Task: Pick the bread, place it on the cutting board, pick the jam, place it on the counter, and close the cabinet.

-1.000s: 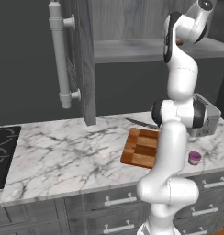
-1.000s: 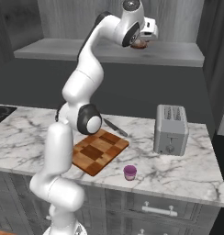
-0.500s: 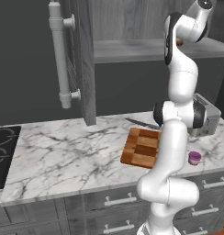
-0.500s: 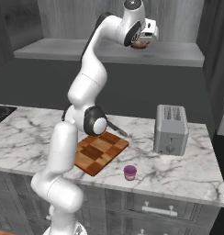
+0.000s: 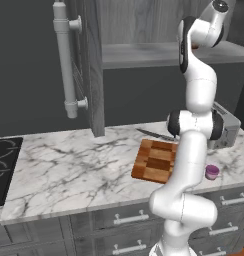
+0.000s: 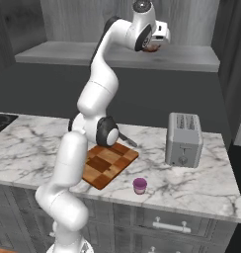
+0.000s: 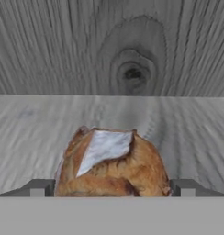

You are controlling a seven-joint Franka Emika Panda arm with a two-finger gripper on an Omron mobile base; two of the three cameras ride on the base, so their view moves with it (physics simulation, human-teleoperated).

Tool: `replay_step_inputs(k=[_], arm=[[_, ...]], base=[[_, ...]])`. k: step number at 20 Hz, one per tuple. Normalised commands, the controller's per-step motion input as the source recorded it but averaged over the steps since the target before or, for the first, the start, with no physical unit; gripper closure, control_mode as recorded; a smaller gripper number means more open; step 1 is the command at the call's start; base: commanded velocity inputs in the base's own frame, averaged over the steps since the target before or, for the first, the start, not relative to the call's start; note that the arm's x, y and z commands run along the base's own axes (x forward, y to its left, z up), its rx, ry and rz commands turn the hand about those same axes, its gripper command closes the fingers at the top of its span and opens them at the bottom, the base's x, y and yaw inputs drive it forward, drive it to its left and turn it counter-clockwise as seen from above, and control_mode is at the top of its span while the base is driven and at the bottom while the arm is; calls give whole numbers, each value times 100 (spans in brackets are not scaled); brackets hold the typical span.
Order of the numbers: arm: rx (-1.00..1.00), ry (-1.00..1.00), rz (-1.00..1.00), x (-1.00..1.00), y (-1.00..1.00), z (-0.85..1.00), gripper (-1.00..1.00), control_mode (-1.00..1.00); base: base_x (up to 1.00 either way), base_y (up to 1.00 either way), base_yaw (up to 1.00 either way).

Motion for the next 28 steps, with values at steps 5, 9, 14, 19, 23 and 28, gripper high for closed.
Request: replay_step_inputs(k=[5,9,14,19,23,28], arm=[[0,0,0,-2,0,-1,100,-100],[0,0,0,-35,0,0,100,-100],[0,0,0,-51,0,0,100,-100],[0,0,0,-59,0,0,100,-100],[0,0,0,-51,0,0,100,-100],[0,0,0,-47,0,0,100,-100]], base=[[0,0,0],[0,0,0],[0,0,0],[0,0,0],[0,0,0],[0,0,0]])
